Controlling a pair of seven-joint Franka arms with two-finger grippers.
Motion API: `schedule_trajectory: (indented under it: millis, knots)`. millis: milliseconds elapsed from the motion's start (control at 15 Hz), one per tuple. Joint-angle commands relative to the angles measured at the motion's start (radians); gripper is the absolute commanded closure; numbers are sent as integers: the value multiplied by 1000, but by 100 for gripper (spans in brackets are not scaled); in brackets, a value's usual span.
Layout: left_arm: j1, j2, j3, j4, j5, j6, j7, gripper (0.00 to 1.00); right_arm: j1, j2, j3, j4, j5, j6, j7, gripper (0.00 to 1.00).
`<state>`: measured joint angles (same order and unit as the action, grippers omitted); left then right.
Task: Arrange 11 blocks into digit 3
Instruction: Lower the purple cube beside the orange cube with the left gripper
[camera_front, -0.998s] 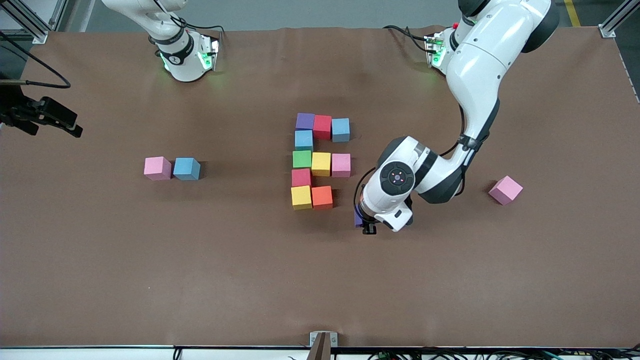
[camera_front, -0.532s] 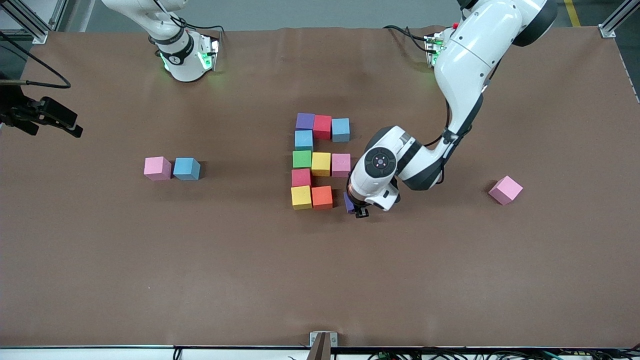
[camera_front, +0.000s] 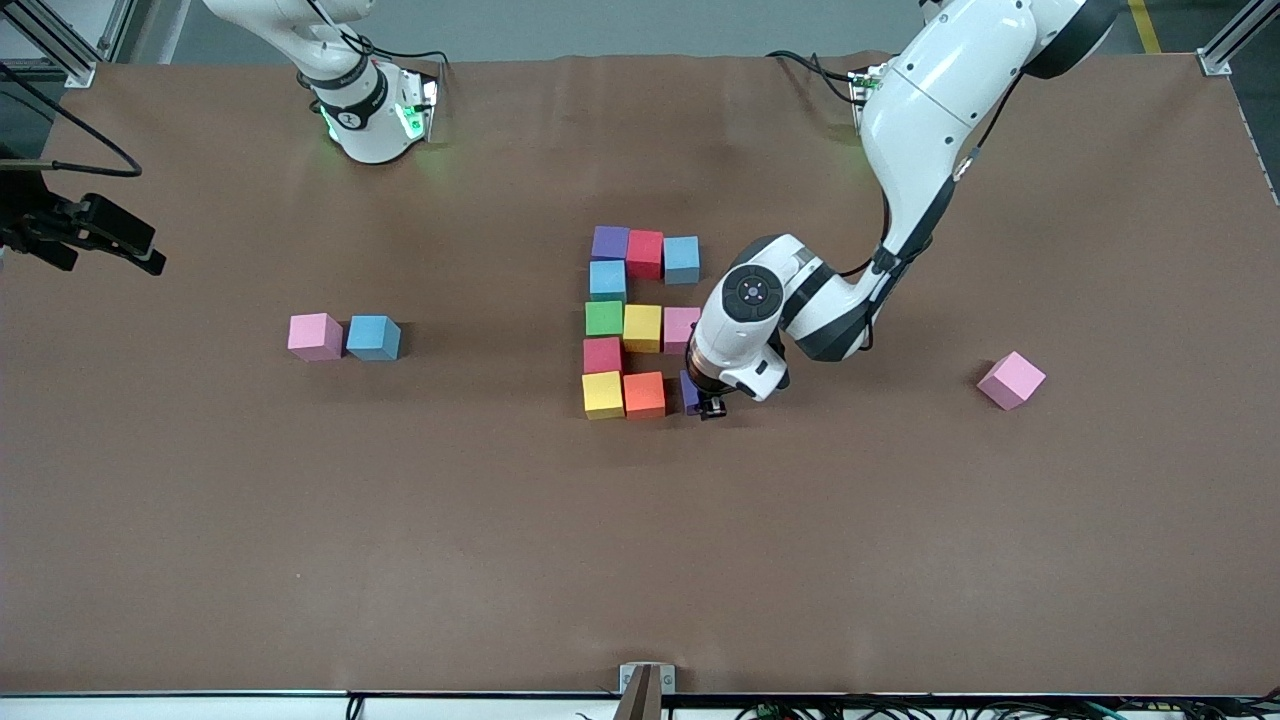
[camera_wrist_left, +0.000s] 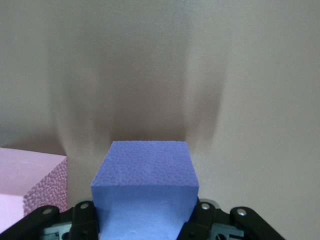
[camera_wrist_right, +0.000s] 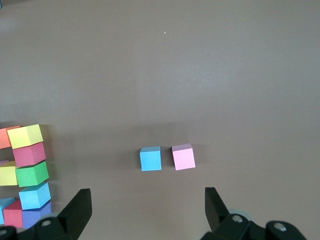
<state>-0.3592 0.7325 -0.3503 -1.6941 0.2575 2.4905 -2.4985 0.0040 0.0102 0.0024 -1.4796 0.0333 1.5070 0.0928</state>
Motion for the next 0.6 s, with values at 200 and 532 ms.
schedule_trajectory:
  millis: [200, 532]
  knots:
    - [-23, -8, 8, -25, 34, 64, -13, 88, -2, 4, 4, 8, 0, -2, -5, 0]
    - [-23, 8, 7, -21, 77, 73, -8, 88, -2, 4, 4, 8, 0, -2, -7, 0]
